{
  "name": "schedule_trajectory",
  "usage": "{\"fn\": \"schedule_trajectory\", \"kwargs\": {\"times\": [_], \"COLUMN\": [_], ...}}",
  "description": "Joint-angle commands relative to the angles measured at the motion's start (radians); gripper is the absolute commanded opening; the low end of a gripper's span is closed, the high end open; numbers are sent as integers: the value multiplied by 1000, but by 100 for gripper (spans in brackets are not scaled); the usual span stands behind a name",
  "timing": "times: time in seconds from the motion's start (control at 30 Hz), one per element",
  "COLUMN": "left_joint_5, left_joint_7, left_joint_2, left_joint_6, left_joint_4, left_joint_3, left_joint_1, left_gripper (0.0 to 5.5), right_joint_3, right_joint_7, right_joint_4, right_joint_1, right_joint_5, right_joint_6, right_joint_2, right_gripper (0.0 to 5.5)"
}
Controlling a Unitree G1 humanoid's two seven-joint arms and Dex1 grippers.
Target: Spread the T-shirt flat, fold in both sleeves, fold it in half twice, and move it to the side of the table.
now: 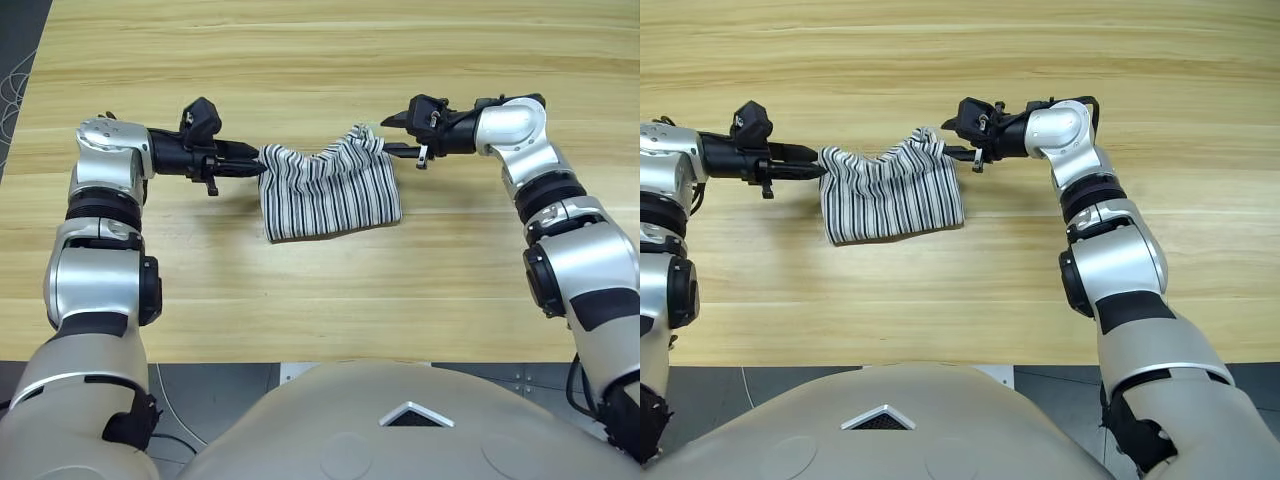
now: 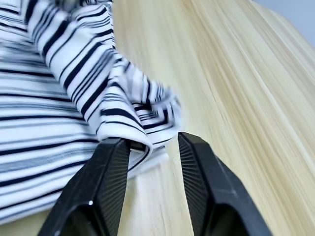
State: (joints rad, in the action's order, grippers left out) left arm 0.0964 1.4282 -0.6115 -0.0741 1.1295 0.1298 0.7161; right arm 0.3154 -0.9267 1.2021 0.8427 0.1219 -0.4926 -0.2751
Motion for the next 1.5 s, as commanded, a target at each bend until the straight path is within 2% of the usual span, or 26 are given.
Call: {"fn": "schedule_trajectory", "kwargs": {"times": [0.03,0.23,0.43,0.57,0.7,0.93,1.1,1.23,1.33,1.4,1.5], "left_joint_5": [-9,-43,-47,-6,6,-59,-76,-84,-94,-97,-98], "left_joint_7": [6,-41,-90,-195,-223,-594,-603,-601,-596,-604,-615], "left_joint_2": [-3,1,-56,-121,-161,-132,-102,-80,-46,-14,24], "left_joint_6": [9,-8,-9,19,3,56,55,49,30,15,-2], "left_joint_4": [22,34,68,113,120,172,166,158,146,137,128], "left_joint_3": [-27,-30,-74,-163,-213,-221,-210,-213,-202,-199,-198], "left_joint_1": [28,33,64,102,98,159,192,224,243,259,275], "left_gripper": [143,143,143,143,143,143,143,143,143,143,143], "right_joint_3": [-13,-17,-71,-136,-156,-68,-34,-38,-81,-90,-57], "right_joint_7": [109,292,271,251,166,-165,-283,-288,-302,-366,-427], "right_joint_4": [49,100,83,2,-92,-216,-242,-47,85,139,164], "right_joint_1": [48,67,44,36,17,-68,-78,63,172,205,191], "right_joint_5": [45,117,103,45,-18,-71,-77,-49,-56,-40,27], "right_joint_6": [62,176,191,83,-28,-30,23,198,419,572,657], "right_joint_2": [42,47,-40,-35,27,116,137,196,211,177,89], "right_gripper": [171,171,171,171,171,171,171,171,171,171,171]}}
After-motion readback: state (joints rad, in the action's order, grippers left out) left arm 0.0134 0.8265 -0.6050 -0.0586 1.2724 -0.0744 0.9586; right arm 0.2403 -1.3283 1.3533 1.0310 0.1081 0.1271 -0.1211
